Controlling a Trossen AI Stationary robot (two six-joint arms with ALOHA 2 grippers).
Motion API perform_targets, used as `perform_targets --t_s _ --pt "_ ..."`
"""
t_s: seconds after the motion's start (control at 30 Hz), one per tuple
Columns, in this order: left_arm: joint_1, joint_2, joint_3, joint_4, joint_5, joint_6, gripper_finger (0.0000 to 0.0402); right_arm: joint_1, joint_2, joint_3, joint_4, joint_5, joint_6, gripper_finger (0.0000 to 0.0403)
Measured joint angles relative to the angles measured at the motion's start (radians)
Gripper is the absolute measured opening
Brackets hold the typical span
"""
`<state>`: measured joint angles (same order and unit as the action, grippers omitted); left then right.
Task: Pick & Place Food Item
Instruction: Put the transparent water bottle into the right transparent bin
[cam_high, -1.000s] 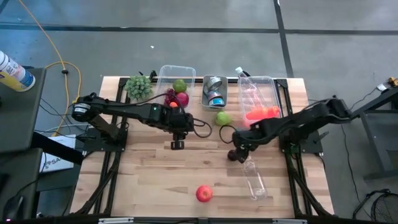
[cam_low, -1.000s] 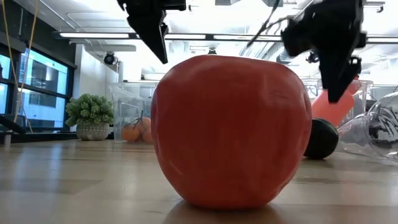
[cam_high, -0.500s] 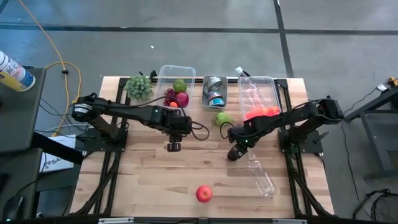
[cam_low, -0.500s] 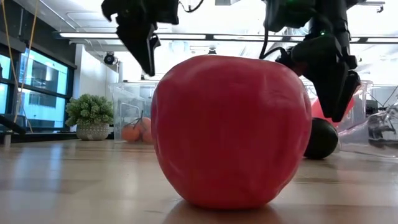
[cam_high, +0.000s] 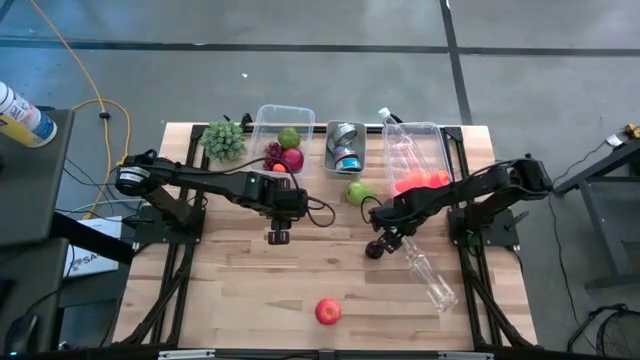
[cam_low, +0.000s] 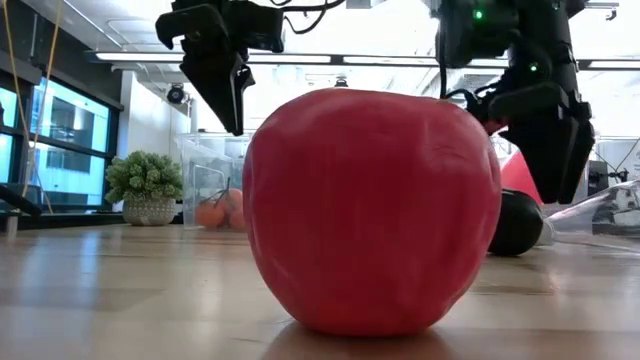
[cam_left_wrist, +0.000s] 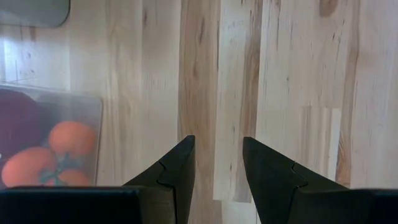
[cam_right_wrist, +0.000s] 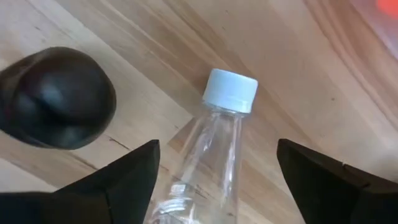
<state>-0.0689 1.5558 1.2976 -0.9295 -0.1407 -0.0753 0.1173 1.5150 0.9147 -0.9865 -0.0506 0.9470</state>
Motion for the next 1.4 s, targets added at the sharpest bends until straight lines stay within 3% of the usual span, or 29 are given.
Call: perform_targets --t_s 0.2,0.43,0.6,0.8,0.9,1.17,1.4 --pt "0.000 0.000 0.000 0.007 0.000 0.000 0.0127 0.000 0.010 -0.053 0.087 0.001 -0.013 0.0320" --pt "0.000 0.000 0.000 0.028 0.000 0.001 0.0127 0.000 0.060 -0.094 0.148 0.025 -0.061 0.0290" --pt "0.000 0.000 0.000 0.035 0.014 0.004 0.0127 0.000 0.122 -0.089 0.161 -0.002 -0.088 0.0236" --pt "0.000 0.000 0.000 0.043 0.016 0.009 0.0127 0.000 0.133 -0.074 0.191 -0.042 -0.119 0.0130" --pt "0.000 0.000 0.000 0.046 0.016 0.009 0.0127 0.004 0.127 -0.040 0.171 -0.039 -0.123 0.0128" --pt "0.000 0.000 0.000 0.044 0.017 0.009 0.0127 0.104 0.079 0.165 -0.039 0.104 -0.114 0.0128" --pt "0.000 0.000 0.000 0.047 0.017 0.026 0.0127 0.276 0.016 0.440 -0.402 0.405 0.062 0.0128"
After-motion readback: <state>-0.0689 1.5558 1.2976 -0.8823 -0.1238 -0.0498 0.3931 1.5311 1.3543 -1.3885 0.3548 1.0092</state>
